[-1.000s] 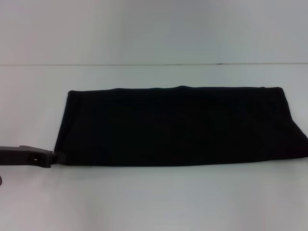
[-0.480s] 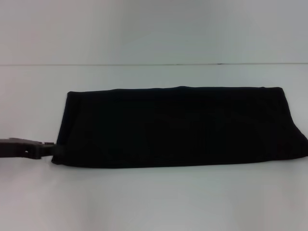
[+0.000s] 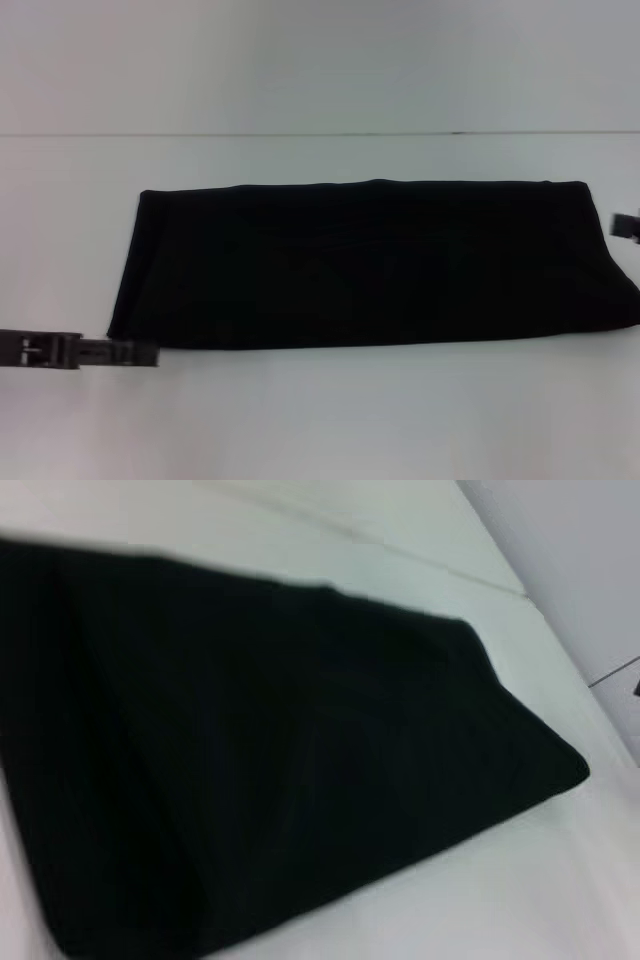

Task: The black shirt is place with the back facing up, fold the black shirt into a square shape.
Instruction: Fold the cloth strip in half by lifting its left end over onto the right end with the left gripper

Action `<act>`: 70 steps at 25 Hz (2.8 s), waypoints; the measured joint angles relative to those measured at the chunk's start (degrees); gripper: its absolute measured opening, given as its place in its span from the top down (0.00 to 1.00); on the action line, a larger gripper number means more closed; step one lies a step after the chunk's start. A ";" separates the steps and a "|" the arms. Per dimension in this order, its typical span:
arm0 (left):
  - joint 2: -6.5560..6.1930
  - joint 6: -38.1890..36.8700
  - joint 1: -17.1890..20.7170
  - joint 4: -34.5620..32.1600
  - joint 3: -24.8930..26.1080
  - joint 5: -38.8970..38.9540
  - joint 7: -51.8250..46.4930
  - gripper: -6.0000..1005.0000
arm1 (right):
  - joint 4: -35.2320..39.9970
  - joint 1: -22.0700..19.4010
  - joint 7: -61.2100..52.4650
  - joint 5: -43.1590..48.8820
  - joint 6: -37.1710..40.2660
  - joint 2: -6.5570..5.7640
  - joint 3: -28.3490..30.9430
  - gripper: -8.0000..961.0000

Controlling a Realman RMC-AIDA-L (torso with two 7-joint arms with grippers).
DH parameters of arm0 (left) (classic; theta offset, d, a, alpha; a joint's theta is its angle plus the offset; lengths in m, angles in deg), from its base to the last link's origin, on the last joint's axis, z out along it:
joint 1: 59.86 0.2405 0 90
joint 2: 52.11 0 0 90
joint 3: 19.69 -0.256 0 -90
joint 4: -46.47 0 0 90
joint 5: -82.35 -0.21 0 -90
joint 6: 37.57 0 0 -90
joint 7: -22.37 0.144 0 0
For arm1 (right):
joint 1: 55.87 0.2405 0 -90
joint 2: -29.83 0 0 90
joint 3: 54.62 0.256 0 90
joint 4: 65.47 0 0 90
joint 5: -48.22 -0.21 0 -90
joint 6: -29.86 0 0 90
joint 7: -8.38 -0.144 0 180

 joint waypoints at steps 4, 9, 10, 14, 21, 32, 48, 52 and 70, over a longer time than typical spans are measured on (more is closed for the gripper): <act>-0.08 3.02 -1.66 4.95 -1.88 -1.67 -8.77 0.27 | -2.49 2.38 1.82 0.19 -0.80 -0.27 -0.65 0.24; -0.70 8.26 -3.68 11.30 -2.56 -2.35 -14.52 0.17 | -2.69 3.66 1.90 0.26 -0.48 -0.55 -1.36 0.08; -0.81 9.09 -3.96 12.10 -2.72 -2.46 -15.10 0.17 | -2.58 3.79 1.92 0.26 -0.28 -0.57 -1.82 0.05; -1.13 12.47 -4.75 14.15 -2.94 -3.37 -17.03 0.17 | -2.10 4.21 3.39 0.26 2.08 -0.62 -4.30 0.05; -1.20 16.82 -4.93 14.47 -2.92 -3.74 -19.39 0.14 | -1.98 5.16 7.27 0.26 8.85 -0.61 -5.27 0.05; -1.19 21.90 -5.54 14.64 -4.60 -4.50 -21.55 0.12 | -1.97 4.94 7.42 -0.15 9.04 -0.59 -3.98 0.06; -1.82 23.50 -7.51 14.63 -5.12 -5.53 -21.22 0.13 | -1.88 4.58 7.14 -0.19 9.34 -0.59 -2.80 0.06; -1.82 23.59 -7.56 14.63 -5.13 -5.52 -21.15 0.13 | -1.88 4.47 7.12 -0.19 9.14 -0.52 -2.80 0.06; -1.87 25.02 -7.70 15.42 -5.21 -5.27 -19.62 0.60 | -1.88 4.43 7.58 -0.18 8.41 -0.40 -2.81 0.06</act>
